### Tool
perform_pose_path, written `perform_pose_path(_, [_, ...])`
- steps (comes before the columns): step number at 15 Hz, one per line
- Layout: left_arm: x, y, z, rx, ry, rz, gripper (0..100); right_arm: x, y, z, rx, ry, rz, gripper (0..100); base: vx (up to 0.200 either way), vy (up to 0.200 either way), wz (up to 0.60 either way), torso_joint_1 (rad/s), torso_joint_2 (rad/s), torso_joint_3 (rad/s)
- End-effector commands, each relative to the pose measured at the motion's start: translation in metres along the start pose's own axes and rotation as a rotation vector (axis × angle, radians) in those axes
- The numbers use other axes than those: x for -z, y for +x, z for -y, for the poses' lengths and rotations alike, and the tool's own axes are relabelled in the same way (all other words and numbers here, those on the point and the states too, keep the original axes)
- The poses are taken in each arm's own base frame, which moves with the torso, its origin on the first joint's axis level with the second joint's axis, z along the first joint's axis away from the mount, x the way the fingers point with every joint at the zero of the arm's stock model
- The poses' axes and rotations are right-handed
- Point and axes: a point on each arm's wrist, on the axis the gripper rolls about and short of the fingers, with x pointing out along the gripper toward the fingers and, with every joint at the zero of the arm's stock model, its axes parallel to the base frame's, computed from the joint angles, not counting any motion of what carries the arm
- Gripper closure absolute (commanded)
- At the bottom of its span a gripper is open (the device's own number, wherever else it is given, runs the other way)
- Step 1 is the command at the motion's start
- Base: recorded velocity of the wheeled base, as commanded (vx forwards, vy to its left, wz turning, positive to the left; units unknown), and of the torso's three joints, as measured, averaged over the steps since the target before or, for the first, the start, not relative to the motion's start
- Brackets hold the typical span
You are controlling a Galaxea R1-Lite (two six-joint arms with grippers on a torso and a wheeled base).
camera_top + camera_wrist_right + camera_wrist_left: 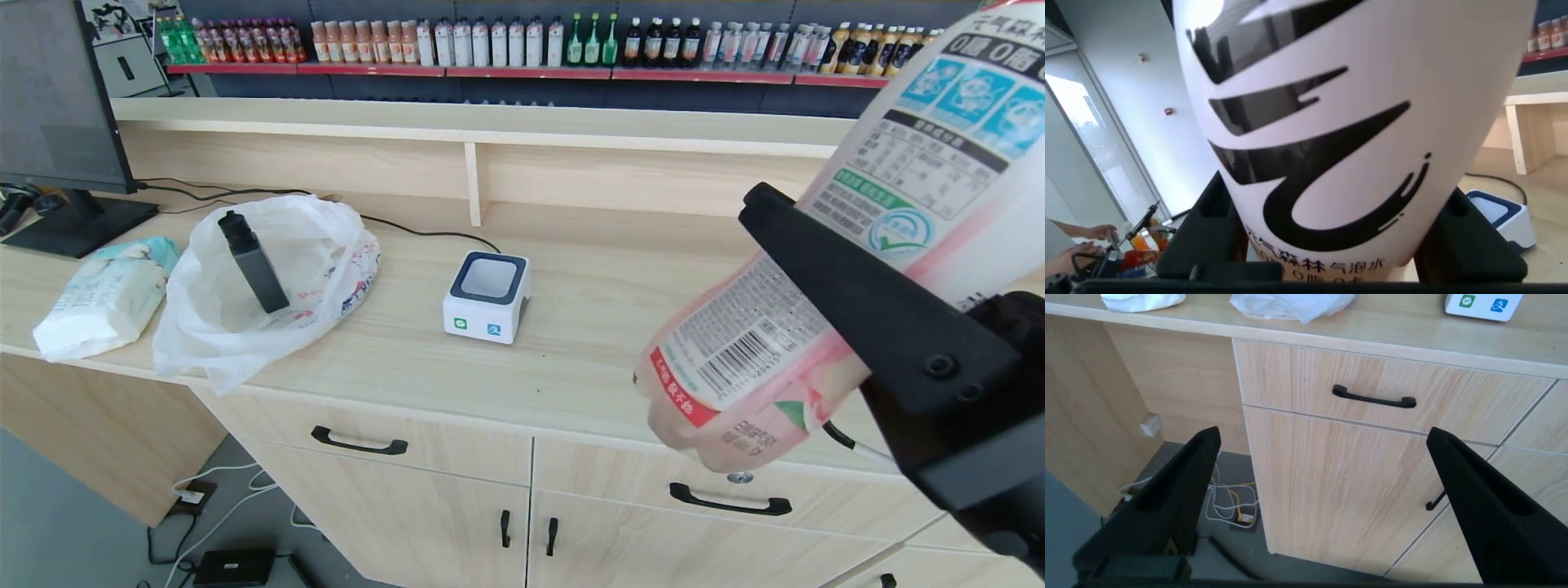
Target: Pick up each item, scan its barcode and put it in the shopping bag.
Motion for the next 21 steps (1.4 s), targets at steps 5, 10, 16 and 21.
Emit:
perform_pose_path(5, [0.000,0.000,0.000,0.000,-0.004,-0.001,0,-0.012,-0.020,-0.010,-0.044,0.036,0.009,100,0.000,0.000,0.00,0.000,0.00,0.000])
perform_pose_path(10, [0.000,0.000,0.000,0.000,-0.002,-0.001,0,-0.013,-0.021,-0.014,-0.061,0.049,0.014,100,0.000,0.000,0.00,0.000,0.00,0.000])
perform_pose_path(16, [0.000,0.000,0.000,0.000,0.002,-0.001,0,-0.012,-0.022,-0.019,-0.083,0.068,0.007,100,0.000,0.000,0.00,0.000,0.00,0.000])
perform_pose_path(21, [0.000,0.000,0.000,0.000,0.001,-0.001,0,-0.012,-0.021,-0.019,-0.083,0.090,0.006,100,0.000,0.000,0.00,0.000,0.00,0.000])
